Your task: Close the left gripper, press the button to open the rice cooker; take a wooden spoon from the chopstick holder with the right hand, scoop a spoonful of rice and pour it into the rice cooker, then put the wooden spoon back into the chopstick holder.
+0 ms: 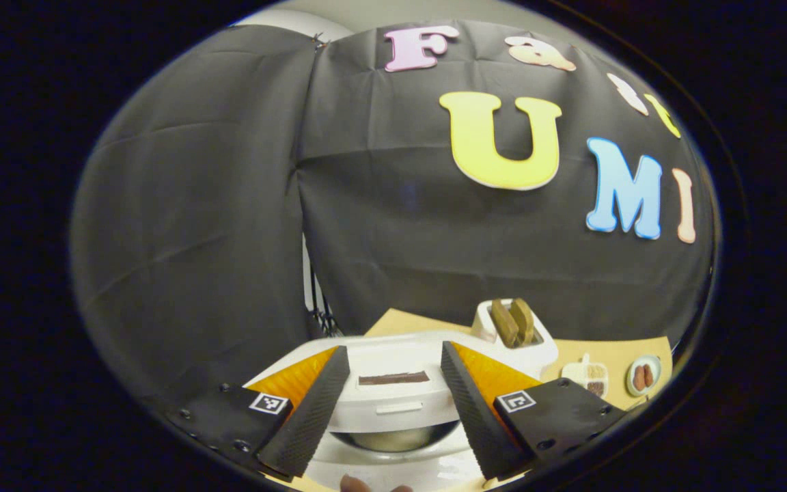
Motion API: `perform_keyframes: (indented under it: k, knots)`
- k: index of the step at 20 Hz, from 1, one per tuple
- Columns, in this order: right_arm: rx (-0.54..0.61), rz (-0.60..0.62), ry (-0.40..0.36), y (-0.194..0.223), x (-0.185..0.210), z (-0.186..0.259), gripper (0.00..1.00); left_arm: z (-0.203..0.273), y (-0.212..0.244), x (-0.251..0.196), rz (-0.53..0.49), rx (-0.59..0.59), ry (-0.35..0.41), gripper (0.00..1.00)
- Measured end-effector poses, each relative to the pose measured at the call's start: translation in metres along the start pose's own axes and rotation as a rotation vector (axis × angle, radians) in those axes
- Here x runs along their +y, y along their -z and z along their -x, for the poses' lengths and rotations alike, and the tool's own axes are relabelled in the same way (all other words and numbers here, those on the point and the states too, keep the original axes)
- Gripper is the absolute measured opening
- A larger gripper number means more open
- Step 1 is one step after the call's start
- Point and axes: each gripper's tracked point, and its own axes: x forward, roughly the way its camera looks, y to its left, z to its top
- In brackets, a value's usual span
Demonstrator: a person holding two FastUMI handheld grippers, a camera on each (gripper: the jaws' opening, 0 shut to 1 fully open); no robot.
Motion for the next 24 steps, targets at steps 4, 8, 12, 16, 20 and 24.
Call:
perform_keyframes:
  k: [4, 8, 12, 16, 20, 24]
  knots:
    - [0.018, -0.017, 0.003, 0.012, -0.007, 0.009, 0.95, -0.006, 0.087, -0.008, 0.01, 0.169, 0.003, 0.97]
    - [0.043, -0.036, 0.0, 0.028, -0.01, 0.016, 0.96, -0.009, 0.087, -0.005, 0.045, 0.131, -0.025, 0.98]
    - [0.016, -0.039, -0.003, 0.02, -0.017, 0.02, 0.96, 0.026, 0.07, -0.015, 0.098, 0.141, 0.007, 1.0]
    - [-0.038, -0.072, -0.016, -0.003, -0.033, 0.026, 0.96, 0.119, 0.007, -0.042, 0.13, -0.025, 0.123, 0.98]
    - [-0.133, -0.103, -0.066, -0.046, -0.045, 0.038, 0.95, 0.236, -0.027, -0.077, 0.116, -0.141, 0.232, 0.98]
    - [-0.238, -0.024, -0.097, -0.096, -0.062, 0.056, 0.97, 0.354, -0.071, -0.101, 0.014, -0.341, 0.302, 0.94]
